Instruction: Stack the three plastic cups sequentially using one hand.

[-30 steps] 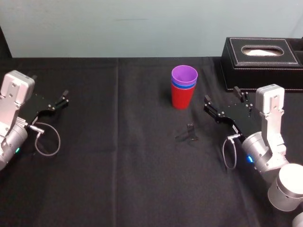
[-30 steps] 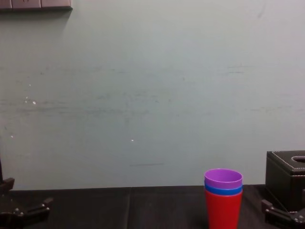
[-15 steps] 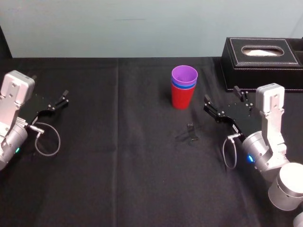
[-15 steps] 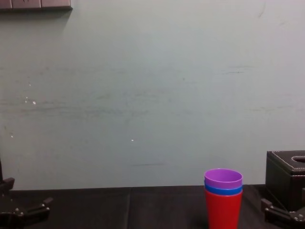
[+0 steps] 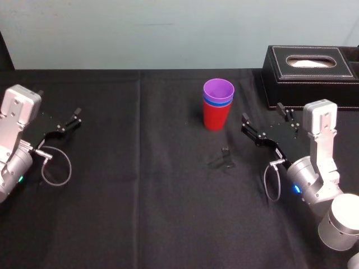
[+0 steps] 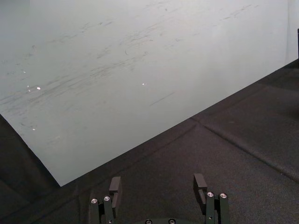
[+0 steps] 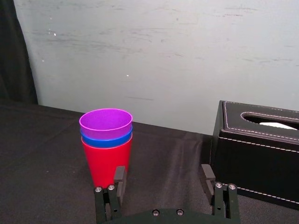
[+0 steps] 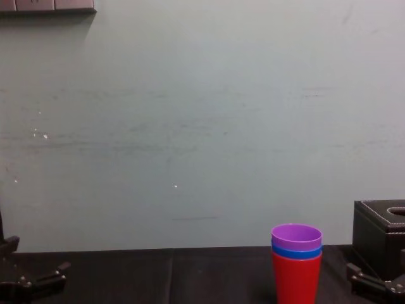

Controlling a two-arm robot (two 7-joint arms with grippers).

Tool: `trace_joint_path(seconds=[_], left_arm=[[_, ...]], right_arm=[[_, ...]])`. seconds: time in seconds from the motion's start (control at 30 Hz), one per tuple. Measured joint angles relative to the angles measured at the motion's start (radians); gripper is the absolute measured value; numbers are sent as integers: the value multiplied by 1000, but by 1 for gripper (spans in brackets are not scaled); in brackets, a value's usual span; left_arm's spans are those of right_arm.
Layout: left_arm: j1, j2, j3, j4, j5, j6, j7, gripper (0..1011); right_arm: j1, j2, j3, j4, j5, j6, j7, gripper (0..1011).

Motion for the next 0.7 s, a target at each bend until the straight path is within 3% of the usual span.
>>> trace_joint_path(seconds=[0.7], left_arm=[[0, 0, 0, 0, 0, 0, 0, 1005]], right_arm=[[0, 1, 0, -1, 0, 1, 0, 1003]])
